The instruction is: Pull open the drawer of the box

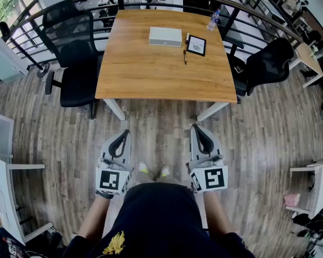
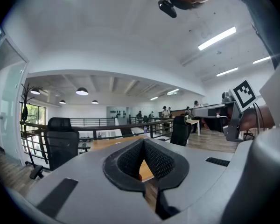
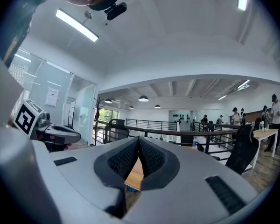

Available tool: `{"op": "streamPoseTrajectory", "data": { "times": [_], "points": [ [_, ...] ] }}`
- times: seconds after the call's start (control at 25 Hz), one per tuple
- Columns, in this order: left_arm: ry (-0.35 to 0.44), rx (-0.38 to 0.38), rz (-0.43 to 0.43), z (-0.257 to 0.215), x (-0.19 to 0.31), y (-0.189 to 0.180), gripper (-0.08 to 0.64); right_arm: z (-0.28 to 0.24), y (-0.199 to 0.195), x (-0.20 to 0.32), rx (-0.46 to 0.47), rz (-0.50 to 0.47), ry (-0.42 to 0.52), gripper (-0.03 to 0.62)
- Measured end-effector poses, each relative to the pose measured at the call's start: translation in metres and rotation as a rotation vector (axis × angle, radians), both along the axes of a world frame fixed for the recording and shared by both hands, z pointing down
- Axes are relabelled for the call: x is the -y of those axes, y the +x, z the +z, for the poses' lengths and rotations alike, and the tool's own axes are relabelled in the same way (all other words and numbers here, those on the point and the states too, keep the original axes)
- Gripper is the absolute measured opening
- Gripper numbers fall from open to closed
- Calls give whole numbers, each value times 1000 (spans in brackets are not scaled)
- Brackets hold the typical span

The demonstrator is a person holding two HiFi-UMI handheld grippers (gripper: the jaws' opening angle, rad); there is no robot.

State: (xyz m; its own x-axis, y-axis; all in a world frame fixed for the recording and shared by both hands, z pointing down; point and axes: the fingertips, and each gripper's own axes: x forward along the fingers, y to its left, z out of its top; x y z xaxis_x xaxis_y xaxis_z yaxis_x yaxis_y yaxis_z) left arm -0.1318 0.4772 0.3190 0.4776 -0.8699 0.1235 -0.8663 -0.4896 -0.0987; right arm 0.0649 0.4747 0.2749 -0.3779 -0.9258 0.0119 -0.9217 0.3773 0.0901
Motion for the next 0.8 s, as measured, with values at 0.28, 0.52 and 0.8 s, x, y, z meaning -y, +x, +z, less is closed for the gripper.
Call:
{"op": "streamPoseTrajectory", "data": {
  "times": [0.28, 0.52, 0.8],
  "points": [
    [20, -50, -11, 8, 6, 46, 9, 15, 45, 1, 7, 12, 1, -4],
    [37, -46, 14, 13, -1, 66, 9, 26, 70, -6, 54, 60, 7, -3],
    [29, -29, -5, 12, 1, 59, 9, 20, 76, -3, 20, 62, 18, 166]
  ]
}}
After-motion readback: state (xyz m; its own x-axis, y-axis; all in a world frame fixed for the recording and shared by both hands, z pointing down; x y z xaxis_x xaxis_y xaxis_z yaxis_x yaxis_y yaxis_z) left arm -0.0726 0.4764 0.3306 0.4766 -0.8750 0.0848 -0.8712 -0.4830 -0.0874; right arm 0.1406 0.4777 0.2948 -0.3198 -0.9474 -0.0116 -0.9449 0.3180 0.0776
